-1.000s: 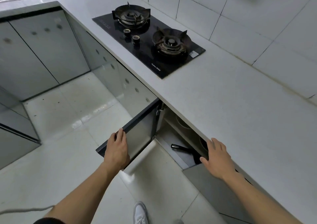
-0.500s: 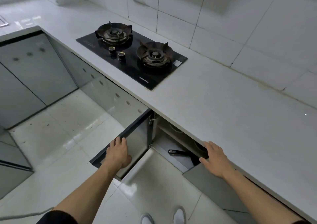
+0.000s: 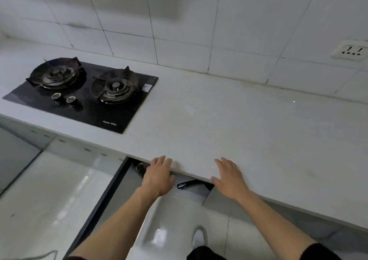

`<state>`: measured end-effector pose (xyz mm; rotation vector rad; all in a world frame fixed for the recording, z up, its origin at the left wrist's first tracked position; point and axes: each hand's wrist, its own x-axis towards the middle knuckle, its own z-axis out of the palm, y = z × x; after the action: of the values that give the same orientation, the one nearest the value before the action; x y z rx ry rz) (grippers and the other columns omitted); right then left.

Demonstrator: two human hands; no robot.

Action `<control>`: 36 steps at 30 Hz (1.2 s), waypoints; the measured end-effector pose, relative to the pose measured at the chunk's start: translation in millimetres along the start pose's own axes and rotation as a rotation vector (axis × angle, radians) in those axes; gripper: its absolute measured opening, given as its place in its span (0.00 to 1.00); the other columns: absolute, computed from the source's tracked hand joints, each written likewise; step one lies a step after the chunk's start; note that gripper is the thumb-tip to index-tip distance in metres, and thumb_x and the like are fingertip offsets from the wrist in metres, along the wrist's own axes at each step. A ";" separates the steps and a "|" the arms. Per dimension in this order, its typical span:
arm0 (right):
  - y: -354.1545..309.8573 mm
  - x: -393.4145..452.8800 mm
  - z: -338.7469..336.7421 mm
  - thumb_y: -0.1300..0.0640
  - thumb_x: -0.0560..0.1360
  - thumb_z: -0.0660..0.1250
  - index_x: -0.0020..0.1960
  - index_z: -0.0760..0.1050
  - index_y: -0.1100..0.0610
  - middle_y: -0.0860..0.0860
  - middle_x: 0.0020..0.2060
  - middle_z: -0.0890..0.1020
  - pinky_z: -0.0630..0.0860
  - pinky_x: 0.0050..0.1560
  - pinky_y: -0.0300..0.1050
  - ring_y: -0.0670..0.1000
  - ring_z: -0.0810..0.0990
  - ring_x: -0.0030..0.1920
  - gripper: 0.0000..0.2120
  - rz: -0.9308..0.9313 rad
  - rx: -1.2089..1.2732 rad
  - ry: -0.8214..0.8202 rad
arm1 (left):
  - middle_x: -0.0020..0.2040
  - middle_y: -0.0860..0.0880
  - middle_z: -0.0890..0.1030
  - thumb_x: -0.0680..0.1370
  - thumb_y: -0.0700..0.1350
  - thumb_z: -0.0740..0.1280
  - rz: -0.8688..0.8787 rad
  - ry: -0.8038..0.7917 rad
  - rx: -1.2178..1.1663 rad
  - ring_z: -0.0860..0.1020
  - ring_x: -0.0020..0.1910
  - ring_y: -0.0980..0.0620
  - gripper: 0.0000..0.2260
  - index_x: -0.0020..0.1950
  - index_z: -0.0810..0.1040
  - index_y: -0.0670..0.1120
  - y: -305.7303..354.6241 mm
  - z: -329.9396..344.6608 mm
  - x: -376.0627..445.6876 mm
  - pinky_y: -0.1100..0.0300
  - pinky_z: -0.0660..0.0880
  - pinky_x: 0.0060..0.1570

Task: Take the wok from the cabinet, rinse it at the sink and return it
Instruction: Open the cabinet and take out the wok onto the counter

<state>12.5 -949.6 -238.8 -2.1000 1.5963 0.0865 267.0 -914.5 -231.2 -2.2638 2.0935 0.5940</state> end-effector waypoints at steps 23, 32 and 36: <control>-34.3 -79.7 82.0 0.49 0.79 0.63 0.63 0.72 0.55 0.58 0.62 0.77 0.75 0.53 0.51 0.54 0.78 0.56 0.15 0.918 1.493 0.486 | 0.71 0.46 0.60 0.75 0.47 0.64 0.498 -0.218 0.256 0.61 0.67 0.44 0.25 0.70 0.62 0.50 2.9 18.1 46.6 0.50 0.72 0.59; -22.9 -47.4 96.2 0.35 0.80 0.49 0.70 0.66 0.64 0.63 0.69 0.71 0.68 0.66 0.55 0.61 0.71 0.68 0.35 0.926 2.244 0.500 | 0.71 0.48 0.57 0.71 0.41 0.64 0.476 -0.217 0.212 0.60 0.67 0.44 0.26 0.68 0.63 0.50 2.6 24.4 47.8 0.53 0.73 0.59; -11.2 -15.3 99.9 0.33 0.79 0.48 0.72 0.65 0.65 0.63 0.70 0.70 0.64 0.71 0.57 0.62 0.69 0.70 0.39 0.946 2.414 0.591 | 0.72 0.48 0.55 0.70 0.40 0.64 0.459 -0.232 0.184 0.58 0.68 0.45 0.28 0.69 0.62 0.50 4.5 24.3 48.2 0.54 0.73 0.59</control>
<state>42.2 -891.8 -317.0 0.5340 1.1298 -1.3654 258.0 -955.1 -265.8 -1.5419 2.4318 0.6037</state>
